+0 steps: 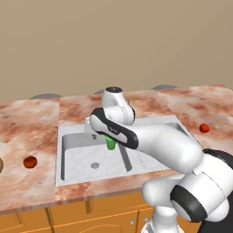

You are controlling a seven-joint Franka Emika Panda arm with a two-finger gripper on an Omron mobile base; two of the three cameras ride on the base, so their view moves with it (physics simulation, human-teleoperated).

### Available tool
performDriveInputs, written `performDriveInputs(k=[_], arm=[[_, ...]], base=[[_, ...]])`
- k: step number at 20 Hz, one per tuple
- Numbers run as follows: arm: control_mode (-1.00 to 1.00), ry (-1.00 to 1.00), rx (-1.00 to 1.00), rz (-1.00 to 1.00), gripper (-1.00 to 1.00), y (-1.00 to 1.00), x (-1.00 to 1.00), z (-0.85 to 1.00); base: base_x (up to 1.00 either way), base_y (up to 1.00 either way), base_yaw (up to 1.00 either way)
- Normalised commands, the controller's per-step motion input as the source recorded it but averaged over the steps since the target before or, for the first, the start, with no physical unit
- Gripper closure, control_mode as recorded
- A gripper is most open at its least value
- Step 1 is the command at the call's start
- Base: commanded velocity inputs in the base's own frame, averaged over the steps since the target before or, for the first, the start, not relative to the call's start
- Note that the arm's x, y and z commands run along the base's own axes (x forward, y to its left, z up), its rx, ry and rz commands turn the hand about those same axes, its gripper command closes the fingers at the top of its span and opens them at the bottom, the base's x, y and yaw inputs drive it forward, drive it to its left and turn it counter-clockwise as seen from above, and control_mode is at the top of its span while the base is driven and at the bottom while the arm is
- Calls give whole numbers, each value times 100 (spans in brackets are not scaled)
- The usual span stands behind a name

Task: Remove the tomato and tomato from the sink. Then move the bowl and cup from the counter to the sink for washing.

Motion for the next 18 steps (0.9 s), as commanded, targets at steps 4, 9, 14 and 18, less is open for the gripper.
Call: performDriveInputs(k=[4,9,14,18], arm=[[-100,0,0,7,-100,19,-17,8],[-100,0,0,2,-100,30,-9,3],[-100,-2,2,0,-100,30,-13,0],[-100,1,9,0,-100,27,-6,0]], base=[[0,0,0],[0,0,0],[0,0,0],[0,0,0]])
